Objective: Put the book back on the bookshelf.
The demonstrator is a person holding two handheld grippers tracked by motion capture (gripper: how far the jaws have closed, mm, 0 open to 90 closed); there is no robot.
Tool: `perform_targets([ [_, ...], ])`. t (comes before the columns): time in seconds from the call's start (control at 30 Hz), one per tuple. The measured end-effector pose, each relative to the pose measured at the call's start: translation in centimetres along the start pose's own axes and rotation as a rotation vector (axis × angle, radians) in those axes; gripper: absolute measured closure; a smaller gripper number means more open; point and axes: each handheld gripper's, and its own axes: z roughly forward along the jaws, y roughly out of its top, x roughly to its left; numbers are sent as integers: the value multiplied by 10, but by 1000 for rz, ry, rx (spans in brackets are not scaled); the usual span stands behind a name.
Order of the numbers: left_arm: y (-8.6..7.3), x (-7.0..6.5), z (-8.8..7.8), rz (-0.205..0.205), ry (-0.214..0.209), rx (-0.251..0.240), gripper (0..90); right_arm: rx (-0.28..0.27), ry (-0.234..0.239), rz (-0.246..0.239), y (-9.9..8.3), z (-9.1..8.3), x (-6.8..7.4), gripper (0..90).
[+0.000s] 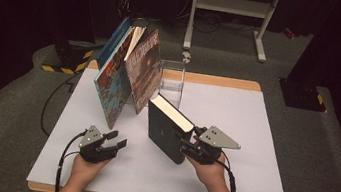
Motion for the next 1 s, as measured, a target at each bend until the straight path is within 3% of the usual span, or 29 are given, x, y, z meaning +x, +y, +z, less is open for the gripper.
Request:
perform_targets([
  [0.1, 0, 0, 0, -4, -3, -2, 466, -21, -71, -4, 2, -4, 1, 543],
  [0.27, 0, 0, 0, -5, -3, -3, 474, -70, -197, 28, 3, -16, -10, 544],
  [0.4, 0, 0, 0, -1, -2, -3, 476, -61, -279, 25, -1, -20, -13, 542],
  [0.6, 0, 1, 2, 11, 6, 9, 477, -53, -290, 31, -7, -21, -8, 539],
  [0.77, -1, 0, 1, 13, 5, 16, 474, -38, -304, 72, -8, -24, -7, 527],
  [1.0, -1, 0, 1, 13, 2, 18, 472, -16, -298, 88, -6, -24, -2, 505],
])
